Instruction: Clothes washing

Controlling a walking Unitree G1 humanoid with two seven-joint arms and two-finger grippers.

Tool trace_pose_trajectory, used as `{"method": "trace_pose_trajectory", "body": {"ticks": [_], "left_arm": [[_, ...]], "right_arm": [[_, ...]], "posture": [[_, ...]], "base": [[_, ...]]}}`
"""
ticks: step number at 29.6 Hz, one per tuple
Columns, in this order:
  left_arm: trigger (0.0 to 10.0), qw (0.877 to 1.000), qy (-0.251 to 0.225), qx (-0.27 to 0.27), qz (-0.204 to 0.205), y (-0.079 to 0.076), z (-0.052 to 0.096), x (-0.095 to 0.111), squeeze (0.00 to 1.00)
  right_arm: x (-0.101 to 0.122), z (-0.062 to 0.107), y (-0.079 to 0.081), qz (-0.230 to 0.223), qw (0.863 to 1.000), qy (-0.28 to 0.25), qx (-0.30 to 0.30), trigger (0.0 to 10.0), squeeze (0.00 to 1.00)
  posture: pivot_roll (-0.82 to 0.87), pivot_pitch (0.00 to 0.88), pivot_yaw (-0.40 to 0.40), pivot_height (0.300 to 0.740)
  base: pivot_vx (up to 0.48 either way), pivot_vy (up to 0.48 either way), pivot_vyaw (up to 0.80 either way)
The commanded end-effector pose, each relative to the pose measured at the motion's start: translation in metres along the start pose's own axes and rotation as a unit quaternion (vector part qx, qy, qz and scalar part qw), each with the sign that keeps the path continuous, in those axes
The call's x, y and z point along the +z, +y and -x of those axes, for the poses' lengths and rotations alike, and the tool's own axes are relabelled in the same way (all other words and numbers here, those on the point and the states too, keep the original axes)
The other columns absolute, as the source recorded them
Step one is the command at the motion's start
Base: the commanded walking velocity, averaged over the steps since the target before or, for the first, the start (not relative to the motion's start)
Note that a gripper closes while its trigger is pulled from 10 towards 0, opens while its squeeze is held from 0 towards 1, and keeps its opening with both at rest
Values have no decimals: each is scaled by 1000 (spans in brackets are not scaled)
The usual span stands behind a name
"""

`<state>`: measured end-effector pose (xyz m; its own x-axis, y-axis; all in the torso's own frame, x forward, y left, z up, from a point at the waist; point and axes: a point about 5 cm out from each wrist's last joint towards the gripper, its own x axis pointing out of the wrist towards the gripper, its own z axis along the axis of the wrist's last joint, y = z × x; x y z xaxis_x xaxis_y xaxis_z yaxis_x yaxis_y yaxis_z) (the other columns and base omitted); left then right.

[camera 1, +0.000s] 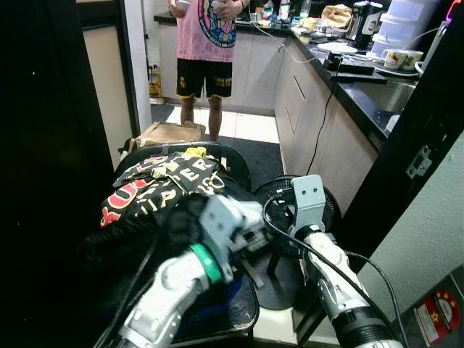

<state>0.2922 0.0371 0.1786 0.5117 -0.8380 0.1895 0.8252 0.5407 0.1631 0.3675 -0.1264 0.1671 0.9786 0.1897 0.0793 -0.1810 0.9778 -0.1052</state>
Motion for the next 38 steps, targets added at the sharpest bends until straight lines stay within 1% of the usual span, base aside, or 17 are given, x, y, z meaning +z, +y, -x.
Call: {"method": "trace_pose_trajectory", "body": {"ticks": [1, 4, 6, 8, 10, 14, 15, 16, 17, 22, 26, 27, 28, 29, 32, 35, 38], "left_arm": [[0, 1000, 0, 17, -21, 4, -2, 0, 0], [0, 993, -17, 111, -39, 25, 0, 4, 0], [0, 974, -15, 220, -46, 54, 10, 6, 0], [0, 969, -13, 244, -48, 60, 13, 6, 0], [0, 954, 10, 295, -59, 76, 25, 2, 0], [0, 907, 73, 400, -109, 104, 64, -13, 0], [0, 907, 73, 400, -109, 104, 64, -13, 0], [0, 898, 65, 422, -106, 107, 71, -12, 0], [0, 896, 37, 434, -81, 109, 76, -9, 0], [0, 896, -38, 442, -14, 108, 84, -1, 0], [0, 888, -61, 455, 1, 108, 88, 6, 0], [3412, 883, -76, 463, -3, 110, 88, 14, 0], [3412, 883, -76, 463, -3, 110, 88, 14, 0], [10000, 878, -87, 470, -12, 111, 87, 22, 0], [10000, 877, -100, 470, -20, 113, 85, 33, 0], [10000, 877, -126, 461, -58, 114, 79, 56, 0], [10000, 867, -194, 451, -80, 114, 73, 89, 0]], "right_arm": [[-2, 2, -3, 2, 1000, 5, -6, 10000, 0], [-2, 3, -5, 3, 1000, 3, -9, 10000, 0], [-2, 3, -6, 3, 1000, 4, -10, 10000, 0], [-2, 3, -6, 3, 1000, 4, -11, 10000, 0], [-3, 3, -6, 2, 1000, 5, -12, 10000, 0], [-8, 4, -5, 2, 1000, 12, -12, 10000, 0], [-8, 4, -5, 2, 1000, 12, -12, 10000, 0], [-8, 4, -5, 2, 1000, 12, -13, 10000, 0], [-9, 4, -6, 1, 1000, 13, -14, 10000, 0], [-10, 5, -6, -3, 1000, 15, -17, 10000, 0], [-8, 5, -7, -4, 1000, 14, -22, 10000, 0], [-5, 5, -8, -5, 1000, 6, -25, 10000, 0], [-5, 5, -8, -5, 1000, 6, -25, 10000, 0], [-2, 4, -8, -1, 1000, 1, -26, 10000, 0], [0, 3, -8, -6, 1000, -3, -27, 10000, 0], [6, 2, -8, -15, 999, -15, -27, 10000, 0], [20, -1, -6, -29, 998, -41, -23, 10000, 0]], "posture": [[-35, 18, -26, 740], [-35, 13, -25, 740], [-35, 12, -24, 740], [-35, 12, -24, 740], [-32, 8, -27, 740], [-32, 4, -27, 740], [-32, 4, -27, 740], [-32, 3, -27, 740], [-30, 5, -28, 740], [-29, 12, -29, 740], [-30, 16, -30, 740], [-29, 19, -33, 740], [-29, 19, -33, 740], [-26, 21, -36, 740], [-24, 22, -38, 740], [-21, 25, -41, 740], [-20, 26, -43, 740]], "base": [[0, 0, 0], [0, 0, 0], [0, 0, 0], [0, 0, 0], [0, 0, 0], [0, 0, 0], [0, 0, 0], [0, 0, 0], [0, 0, 0], [0, 0, 0], [0, 0, 0], [0, 0, 0], [0, 0, 0], [0, 0, 0], [0, 0, 0], [0, 0, 0], [0, 0, 0]]}}
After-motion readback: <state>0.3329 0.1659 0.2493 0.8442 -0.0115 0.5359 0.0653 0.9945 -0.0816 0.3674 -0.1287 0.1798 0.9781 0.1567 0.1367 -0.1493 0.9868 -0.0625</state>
